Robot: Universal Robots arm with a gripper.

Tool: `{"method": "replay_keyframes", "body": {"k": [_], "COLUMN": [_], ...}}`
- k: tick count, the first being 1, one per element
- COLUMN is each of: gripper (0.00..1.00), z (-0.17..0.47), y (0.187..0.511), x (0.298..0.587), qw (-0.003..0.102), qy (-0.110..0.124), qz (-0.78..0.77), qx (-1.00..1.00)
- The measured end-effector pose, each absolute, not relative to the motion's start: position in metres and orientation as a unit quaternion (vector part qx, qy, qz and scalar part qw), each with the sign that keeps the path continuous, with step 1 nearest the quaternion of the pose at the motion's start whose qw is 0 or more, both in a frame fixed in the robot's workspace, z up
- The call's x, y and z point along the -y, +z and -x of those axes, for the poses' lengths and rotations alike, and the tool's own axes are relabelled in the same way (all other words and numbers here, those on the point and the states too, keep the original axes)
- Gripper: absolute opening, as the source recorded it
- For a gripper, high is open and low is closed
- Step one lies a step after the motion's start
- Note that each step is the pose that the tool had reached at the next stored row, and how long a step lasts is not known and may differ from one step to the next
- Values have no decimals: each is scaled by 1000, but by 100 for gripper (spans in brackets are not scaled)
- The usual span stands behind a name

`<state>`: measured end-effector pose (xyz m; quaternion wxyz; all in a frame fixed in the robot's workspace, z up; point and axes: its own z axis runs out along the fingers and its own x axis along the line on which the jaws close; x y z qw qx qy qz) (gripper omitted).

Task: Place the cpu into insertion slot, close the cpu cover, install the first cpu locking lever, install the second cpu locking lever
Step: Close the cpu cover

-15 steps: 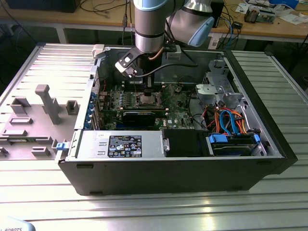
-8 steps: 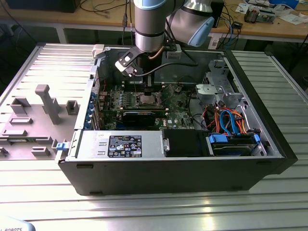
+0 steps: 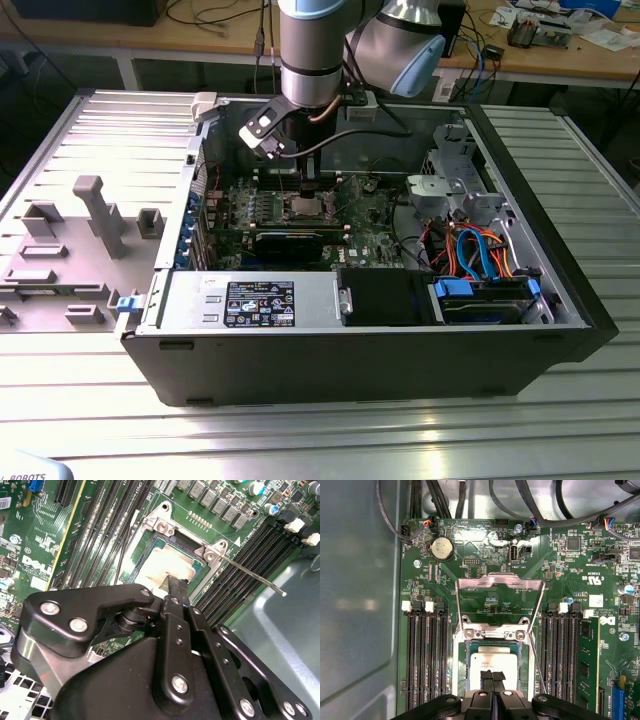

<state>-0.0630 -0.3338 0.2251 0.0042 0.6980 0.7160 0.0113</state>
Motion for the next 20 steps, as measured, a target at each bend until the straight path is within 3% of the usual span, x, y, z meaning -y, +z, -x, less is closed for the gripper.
{"method": "replay_keyframes", "body": {"k": [20], "gripper": [11], "z": [63], "y": [232], "x": [334], "qw": [4], "qy": [11], "qz": [-698], "qx": [-716]}}
